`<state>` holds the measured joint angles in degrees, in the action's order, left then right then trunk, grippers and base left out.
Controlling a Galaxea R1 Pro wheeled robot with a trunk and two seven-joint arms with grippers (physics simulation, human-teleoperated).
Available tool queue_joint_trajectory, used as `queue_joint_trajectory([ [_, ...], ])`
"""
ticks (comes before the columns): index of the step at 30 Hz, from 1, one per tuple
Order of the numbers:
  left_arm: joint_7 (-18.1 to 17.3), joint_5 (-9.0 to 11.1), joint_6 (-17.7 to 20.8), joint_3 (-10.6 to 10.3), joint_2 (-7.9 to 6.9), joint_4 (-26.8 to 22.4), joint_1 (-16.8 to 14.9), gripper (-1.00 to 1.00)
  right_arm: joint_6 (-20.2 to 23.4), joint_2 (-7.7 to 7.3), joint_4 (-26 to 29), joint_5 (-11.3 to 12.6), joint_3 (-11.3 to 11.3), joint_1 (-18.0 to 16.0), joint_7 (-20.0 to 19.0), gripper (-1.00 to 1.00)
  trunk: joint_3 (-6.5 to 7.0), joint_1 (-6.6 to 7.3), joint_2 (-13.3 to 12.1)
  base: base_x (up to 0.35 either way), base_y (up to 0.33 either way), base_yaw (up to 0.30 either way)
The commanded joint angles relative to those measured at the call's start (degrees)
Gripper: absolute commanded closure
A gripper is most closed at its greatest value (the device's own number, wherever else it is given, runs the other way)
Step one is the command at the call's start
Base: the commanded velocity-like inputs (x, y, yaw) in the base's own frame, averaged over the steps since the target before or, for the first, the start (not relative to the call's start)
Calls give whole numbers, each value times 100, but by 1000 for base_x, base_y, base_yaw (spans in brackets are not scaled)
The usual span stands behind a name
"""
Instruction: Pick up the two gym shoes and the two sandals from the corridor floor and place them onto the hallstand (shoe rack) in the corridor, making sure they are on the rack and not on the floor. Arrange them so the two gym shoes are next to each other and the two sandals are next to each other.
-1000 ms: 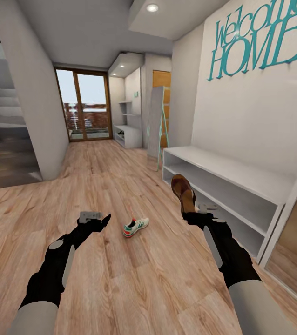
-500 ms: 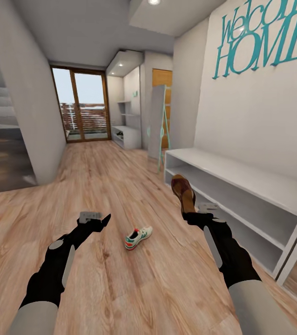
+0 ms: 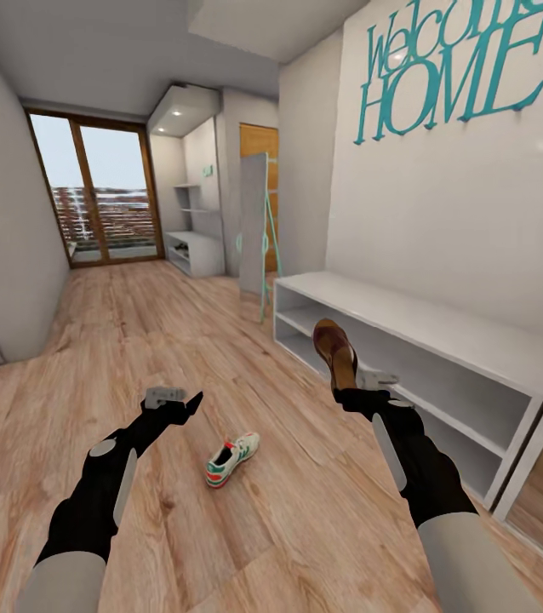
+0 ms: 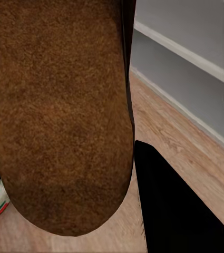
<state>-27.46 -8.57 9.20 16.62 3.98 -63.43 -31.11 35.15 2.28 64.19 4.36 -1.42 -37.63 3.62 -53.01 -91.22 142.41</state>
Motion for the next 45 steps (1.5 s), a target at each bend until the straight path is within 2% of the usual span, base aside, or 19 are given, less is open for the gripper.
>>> queue_joint_trajectory([
  [1,-47,-38,29,26,8,-11,-2,-100,29,1,6,65,-8,-6,51,100,-6,-2,3,283,205,-211],
  [25,-49,-48,21,26,7,-11,8,-100,27,1,6,65,-8,-4,51,100,-6,-2,3,222,238,-23],
  [37,-49,-48,20,31,6,-11,8,-100,27,1,6,65,-8,-6,51,100,-6,-2,3,20,55,-197],
  [45,-49,-41,20,30,8,-11,8,-100,27,1,6,65,-8,-4,51,100,-6,-2,3,-129,115,-18],
])
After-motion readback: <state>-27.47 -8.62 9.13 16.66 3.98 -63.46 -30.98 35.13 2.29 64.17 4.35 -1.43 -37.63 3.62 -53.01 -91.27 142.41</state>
